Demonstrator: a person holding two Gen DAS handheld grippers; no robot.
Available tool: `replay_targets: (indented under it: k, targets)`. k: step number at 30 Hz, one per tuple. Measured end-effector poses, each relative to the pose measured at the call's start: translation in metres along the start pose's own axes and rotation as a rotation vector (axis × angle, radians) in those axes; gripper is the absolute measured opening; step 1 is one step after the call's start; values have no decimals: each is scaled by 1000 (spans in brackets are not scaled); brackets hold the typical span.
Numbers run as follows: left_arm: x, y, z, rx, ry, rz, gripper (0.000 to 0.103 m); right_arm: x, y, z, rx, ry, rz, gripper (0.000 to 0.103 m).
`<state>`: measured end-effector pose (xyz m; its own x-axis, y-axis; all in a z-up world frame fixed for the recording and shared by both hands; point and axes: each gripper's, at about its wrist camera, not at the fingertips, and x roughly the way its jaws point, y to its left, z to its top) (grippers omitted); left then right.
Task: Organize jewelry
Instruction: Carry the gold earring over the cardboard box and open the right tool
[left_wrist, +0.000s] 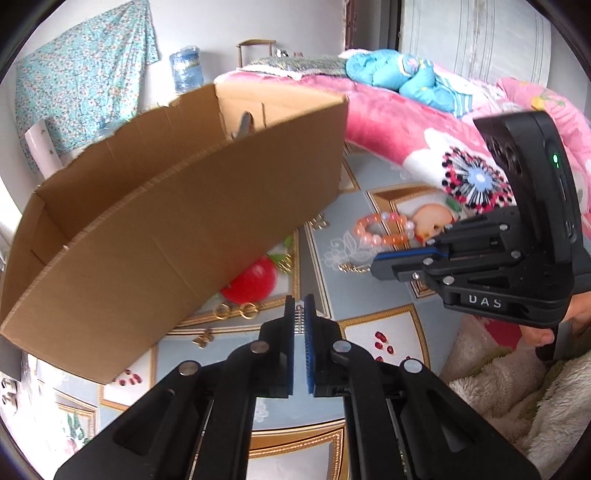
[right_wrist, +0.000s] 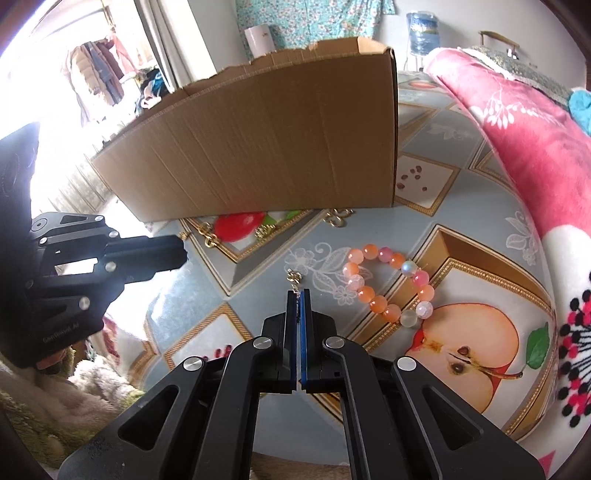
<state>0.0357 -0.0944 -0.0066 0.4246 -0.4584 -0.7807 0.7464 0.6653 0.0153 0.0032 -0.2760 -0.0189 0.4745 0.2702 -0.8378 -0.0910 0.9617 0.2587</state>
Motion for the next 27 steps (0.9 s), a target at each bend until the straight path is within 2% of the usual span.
replay_targets:
  k: [9, 14, 17, 19, 22, 27]
  targets:
    - [-52, 22, 21, -62, -140, -30, 4, -40, 6, 25, 2, -98, 44, 0]
    - [-89, 45, 47, -78, -260, -28, 4, -75, 15, 61, -49, -200, 91, 0]
    - [-102, 66, 62, -100, -298, -23, 4, -91, 18, 95, -95, -277, 137, 0]
    - [-100, 84, 73, -132, -289, -16, 4, -93, 19, 114, -108, -303, 182, 0]
    - [-81, 113, 85, -177, -223, 26, 4, -81, 21, 148, -127, -315, 257, 0]
    - [-40, 151, 90, -222, -84, 46, 4, -31, 35, 176, -113, -246, 298, 0]
